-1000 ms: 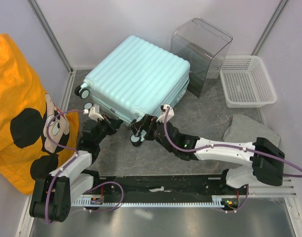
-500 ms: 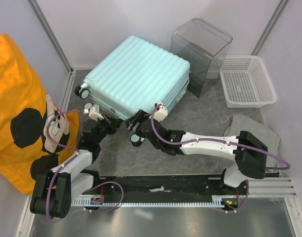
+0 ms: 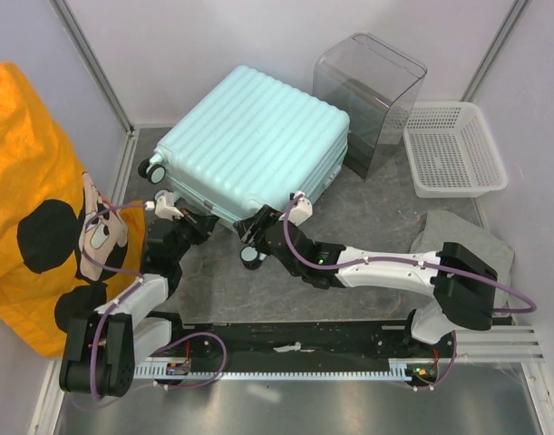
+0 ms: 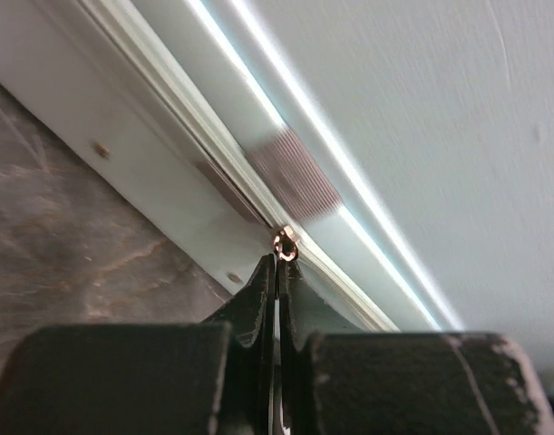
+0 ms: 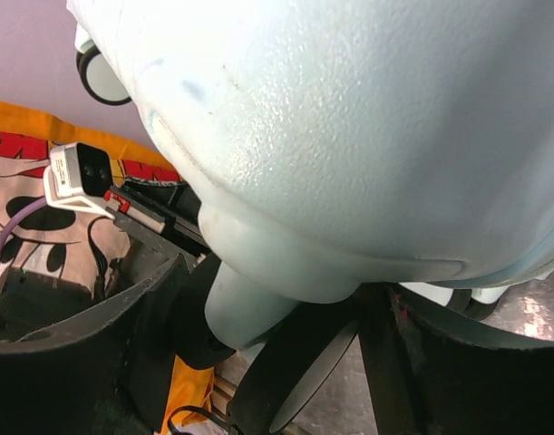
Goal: Open, take out, and arrange the luggage
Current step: Unzip the luggage at the center of the board.
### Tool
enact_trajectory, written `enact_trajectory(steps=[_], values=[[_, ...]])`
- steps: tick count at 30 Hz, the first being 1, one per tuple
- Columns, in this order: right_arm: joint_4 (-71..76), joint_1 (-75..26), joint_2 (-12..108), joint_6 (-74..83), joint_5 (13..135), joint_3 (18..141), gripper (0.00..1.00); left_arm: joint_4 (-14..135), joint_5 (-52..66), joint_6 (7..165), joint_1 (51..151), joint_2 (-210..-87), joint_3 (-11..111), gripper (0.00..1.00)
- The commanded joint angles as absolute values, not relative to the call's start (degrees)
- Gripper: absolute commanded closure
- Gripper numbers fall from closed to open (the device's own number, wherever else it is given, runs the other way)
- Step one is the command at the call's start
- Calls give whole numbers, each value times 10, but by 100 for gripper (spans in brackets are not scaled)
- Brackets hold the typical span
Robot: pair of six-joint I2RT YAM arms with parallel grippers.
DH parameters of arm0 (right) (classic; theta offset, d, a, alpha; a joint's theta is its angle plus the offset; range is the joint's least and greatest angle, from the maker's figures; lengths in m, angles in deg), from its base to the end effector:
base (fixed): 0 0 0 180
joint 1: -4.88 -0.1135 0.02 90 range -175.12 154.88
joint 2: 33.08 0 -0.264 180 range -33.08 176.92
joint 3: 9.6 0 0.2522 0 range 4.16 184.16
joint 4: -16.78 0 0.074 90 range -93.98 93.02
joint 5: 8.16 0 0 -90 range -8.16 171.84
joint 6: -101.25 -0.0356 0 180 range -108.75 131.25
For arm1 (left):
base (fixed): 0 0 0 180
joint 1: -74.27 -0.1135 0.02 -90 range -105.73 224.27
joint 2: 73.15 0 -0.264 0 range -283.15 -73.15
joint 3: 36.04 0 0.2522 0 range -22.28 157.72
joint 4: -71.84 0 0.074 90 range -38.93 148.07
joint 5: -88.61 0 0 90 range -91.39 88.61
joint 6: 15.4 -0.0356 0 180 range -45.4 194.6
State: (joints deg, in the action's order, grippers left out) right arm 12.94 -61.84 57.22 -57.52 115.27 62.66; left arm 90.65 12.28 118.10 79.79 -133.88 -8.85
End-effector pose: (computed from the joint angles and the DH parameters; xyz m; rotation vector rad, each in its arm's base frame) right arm 0.1593 0.3206 0.2607 0.4385 1.9779 1.0164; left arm 0.2044 -0.0282 0.1768 -0.4501 1.8452 -0.8112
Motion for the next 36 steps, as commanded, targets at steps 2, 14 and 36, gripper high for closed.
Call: enact_trajectory(steps=[2, 14, 36], values=[[135, -610, 480, -512, 1216, 559, 100, 906, 24, 1204, 712, -1340, -87, 98], [166, -591, 371, -440, 1245, 475, 100, 880, -62, 1188, 643, -1291, -111, 98], [159, -523, 376, -390, 1222, 460, 100, 1059, 51, 1139, 476, -1344, -145, 98]])
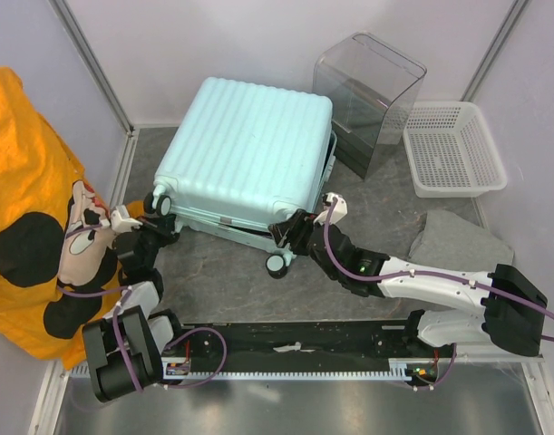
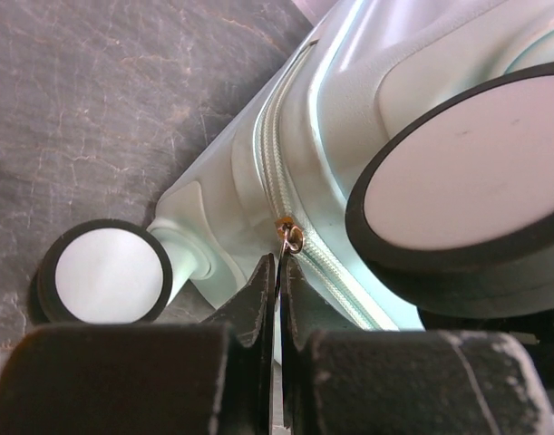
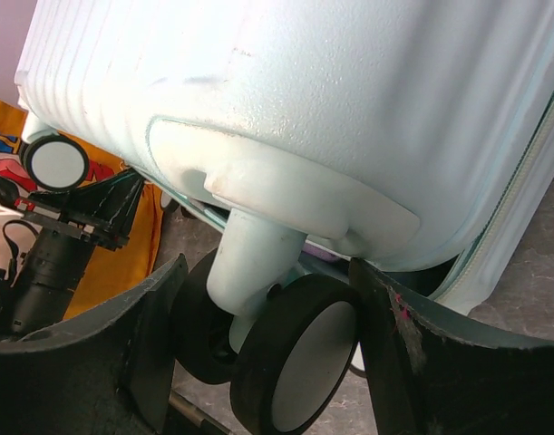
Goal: Open, take out, and arrange the luggage
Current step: Unzip the luggage at the center of the board.
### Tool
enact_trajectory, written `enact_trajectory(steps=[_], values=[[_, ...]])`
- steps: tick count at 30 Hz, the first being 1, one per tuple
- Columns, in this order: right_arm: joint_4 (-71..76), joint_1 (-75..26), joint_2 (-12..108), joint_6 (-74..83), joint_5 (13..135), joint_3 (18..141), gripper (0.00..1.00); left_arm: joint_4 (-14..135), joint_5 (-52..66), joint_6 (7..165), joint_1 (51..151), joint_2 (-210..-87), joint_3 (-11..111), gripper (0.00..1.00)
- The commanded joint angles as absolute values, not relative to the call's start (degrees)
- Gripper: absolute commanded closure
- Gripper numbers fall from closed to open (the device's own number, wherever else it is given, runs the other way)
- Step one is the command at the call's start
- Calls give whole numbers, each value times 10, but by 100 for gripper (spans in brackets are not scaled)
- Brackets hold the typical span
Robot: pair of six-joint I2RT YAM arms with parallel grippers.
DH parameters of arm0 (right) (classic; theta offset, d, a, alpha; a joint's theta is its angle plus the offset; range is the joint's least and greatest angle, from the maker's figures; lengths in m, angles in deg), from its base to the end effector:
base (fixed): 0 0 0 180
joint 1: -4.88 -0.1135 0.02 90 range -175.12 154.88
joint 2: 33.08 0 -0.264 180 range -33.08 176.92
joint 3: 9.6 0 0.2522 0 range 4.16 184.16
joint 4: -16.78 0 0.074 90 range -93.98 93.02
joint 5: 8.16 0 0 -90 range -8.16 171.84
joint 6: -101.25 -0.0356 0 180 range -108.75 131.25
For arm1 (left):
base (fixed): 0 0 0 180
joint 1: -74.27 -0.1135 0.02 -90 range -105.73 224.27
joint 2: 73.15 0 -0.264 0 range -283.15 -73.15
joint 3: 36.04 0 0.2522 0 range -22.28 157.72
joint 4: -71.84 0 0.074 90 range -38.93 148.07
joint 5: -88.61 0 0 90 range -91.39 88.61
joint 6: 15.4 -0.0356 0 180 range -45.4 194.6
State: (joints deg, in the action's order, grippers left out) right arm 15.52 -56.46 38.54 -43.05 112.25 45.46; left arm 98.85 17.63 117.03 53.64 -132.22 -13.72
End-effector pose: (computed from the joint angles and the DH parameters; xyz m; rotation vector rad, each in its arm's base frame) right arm 0.1492 0.2355 0.2601 0.2592 1.9203 0.8975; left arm 0.1842 0.0570 0.1708 -0.7037 1.6189 -0.5662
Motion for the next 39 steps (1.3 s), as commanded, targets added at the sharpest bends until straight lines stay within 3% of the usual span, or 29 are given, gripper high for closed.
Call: enact_trajectory(steps=[1, 15, 28, 30, 31, 34, 39], values=[[159, -517, 376, -386, 1225, 459, 100, 1065, 57, 1136, 475, -1348, -144, 99], [147, -503, 389, -381, 1204, 471, 100, 1120, 92, 1128, 449, -1437, -87, 98], [149, -503, 406, -361, 1189, 482, 100, 1068, 86, 1129, 449, -1447, -45, 98], [168, -502, 404, -343, 1178, 483, 100, 1064, 102, 1134, 449, -1434, -53, 86], [176, -503, 403, -324, 1173, 483, 100, 1054, 106, 1136, 450, -1428, -60, 73], [200, -503, 402, -305, 1153, 482, 100, 1009, 103, 1148, 450, -1384, -78, 53], [236, -503, 405, -283, 1132, 478, 100, 927, 71, 1185, 453, -1305, -102, 43]])
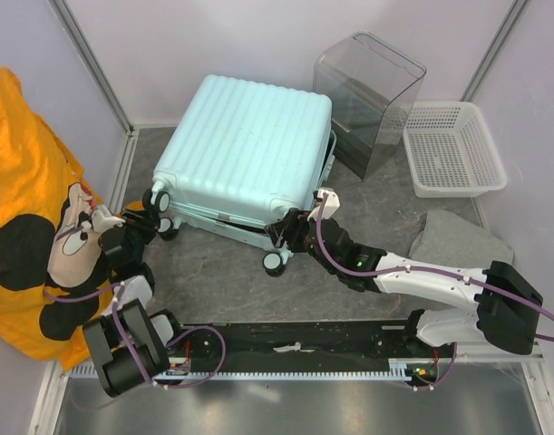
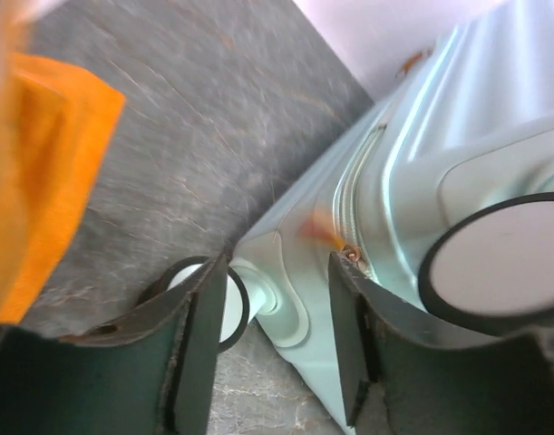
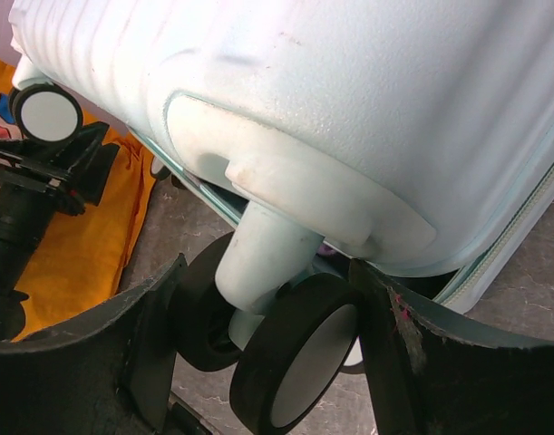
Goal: Open, take out, and arrange the luggage
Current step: Unzip the luggage at the center of the board.
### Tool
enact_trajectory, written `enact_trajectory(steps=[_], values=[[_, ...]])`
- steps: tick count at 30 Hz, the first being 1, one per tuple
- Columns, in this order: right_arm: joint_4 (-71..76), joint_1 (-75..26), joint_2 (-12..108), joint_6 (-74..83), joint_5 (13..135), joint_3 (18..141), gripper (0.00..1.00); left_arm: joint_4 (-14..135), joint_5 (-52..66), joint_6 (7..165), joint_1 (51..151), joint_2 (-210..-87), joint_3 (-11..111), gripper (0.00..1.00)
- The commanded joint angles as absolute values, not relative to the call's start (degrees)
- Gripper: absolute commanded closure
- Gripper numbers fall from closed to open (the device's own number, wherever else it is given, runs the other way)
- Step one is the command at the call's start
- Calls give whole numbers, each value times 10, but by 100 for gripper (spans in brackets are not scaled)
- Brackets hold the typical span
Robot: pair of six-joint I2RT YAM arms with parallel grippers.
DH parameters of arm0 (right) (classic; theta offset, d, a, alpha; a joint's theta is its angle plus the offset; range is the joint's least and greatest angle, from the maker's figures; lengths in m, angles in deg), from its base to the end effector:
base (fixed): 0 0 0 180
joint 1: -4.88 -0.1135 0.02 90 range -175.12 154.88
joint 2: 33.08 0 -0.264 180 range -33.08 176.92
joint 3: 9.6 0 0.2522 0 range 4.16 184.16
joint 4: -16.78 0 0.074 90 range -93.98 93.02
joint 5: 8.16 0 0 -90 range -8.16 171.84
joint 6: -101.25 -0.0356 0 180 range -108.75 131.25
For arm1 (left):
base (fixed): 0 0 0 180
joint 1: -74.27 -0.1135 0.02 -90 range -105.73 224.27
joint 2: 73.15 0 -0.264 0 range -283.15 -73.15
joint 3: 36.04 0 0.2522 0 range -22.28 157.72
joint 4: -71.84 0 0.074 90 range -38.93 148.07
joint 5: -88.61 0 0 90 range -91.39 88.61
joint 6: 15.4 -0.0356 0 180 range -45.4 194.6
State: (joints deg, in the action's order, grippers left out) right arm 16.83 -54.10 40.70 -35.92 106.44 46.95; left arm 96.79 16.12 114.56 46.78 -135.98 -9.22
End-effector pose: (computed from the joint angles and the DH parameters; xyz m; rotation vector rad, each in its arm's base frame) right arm 0.1615 0.2398 0.2609 0.1092 1.9353 0.8777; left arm 0.1907 0.0872 0.1794 -0.7916 1.5879 -0.4269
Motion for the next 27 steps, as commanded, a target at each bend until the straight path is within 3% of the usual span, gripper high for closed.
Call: enact_trajectory(steps=[1, 12, 17, 26, 27], values=[[240, -502, 407, -280, 1128, 478, 100, 915, 72, 1197, 454, -1288, -102, 41], [268, -503, 411, -253, 1091, 494, 97, 611, 64, 1186, 457, -1222, 49, 31], [276, -503, 411, -254, 1072, 502, 97, 539, 51, 1197, 457, -1183, 58, 27], [277, -503, 411, -236, 1057, 514, 97, 382, 34, 1078, 483, -1112, 150, 26], [276, -503, 412, -235, 1055, 516, 97, 375, 34, 1054, 489, -1105, 155, 17]])
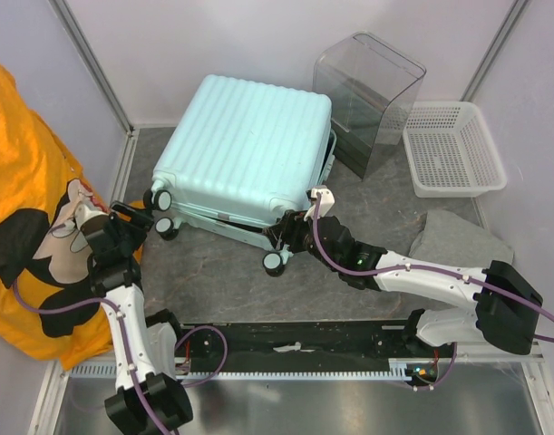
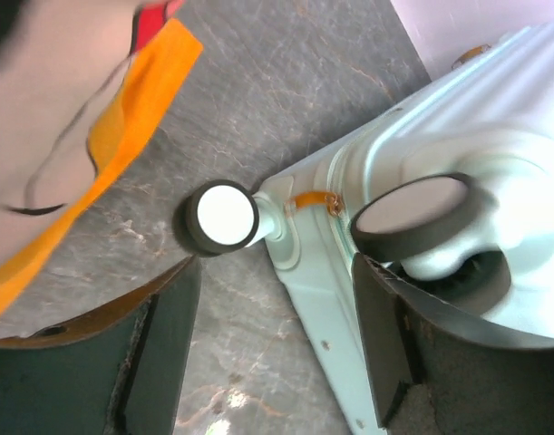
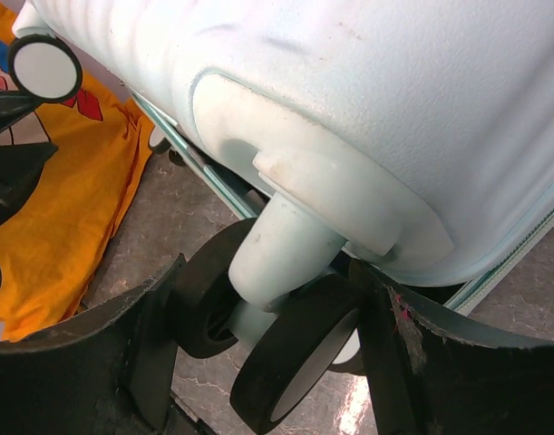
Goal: Open, take out, and arrange the luggage
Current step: Unzip the luggage at the center of the board.
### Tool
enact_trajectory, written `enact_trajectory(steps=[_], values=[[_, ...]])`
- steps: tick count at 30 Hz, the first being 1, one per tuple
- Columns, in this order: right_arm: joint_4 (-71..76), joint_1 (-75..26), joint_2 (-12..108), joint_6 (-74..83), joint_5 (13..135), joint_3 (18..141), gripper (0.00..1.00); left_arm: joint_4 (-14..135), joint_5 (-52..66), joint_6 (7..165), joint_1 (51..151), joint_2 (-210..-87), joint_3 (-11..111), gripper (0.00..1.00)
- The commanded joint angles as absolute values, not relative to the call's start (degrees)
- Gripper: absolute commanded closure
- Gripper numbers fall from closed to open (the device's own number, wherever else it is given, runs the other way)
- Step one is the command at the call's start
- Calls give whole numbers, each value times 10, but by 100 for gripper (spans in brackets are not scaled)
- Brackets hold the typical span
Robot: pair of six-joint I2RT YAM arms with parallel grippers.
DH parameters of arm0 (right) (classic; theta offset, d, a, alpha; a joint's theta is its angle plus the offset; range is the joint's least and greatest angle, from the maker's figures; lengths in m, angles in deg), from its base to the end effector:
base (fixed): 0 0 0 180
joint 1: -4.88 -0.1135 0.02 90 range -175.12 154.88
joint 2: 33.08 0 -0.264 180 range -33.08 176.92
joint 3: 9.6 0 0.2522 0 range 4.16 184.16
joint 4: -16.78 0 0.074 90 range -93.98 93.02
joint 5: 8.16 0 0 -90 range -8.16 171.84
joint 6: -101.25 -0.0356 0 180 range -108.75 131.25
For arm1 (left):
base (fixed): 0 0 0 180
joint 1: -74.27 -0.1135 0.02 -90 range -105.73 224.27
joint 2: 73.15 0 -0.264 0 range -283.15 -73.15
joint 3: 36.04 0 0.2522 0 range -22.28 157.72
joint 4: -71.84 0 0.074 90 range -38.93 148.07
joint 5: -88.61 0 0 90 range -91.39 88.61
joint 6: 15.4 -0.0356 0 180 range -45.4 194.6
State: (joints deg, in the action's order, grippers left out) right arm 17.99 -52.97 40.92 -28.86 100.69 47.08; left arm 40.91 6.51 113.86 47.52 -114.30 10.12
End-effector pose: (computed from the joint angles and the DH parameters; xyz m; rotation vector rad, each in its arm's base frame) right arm 0.1648 0.2406 0.2623 -0.0591 1.9308 0.8788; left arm 0.1547 0.0725 0.2615 -1.0310 1.7482 -0.2774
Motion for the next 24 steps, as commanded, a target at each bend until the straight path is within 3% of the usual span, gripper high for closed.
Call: enact_trajectory(steps=[1, 8, 10, 16, 21, 24], values=[[273, -503, 413, -234, 1051, 517, 97, 367, 36, 1040, 491, -1105, 160, 17], [265, -503, 422, -214, 1033, 542, 95, 358, 149, 947, 531, -1102, 197, 18], [258, -503, 427, -208, 1031, 553, 92, 377, 145, 943, 582, -1109, 201, 19], [243, -503, 415, -192, 1038, 558, 69, 405, -13, 909, 835, -1192, 243, 20], [226, -503, 391, -190, 1056, 552, 57, 448, -25, 948, 854, -1211, 247, 20], [219, -503, 372, -172, 1063, 551, 41, 479, 16, 955, 868, -1208, 249, 21]])
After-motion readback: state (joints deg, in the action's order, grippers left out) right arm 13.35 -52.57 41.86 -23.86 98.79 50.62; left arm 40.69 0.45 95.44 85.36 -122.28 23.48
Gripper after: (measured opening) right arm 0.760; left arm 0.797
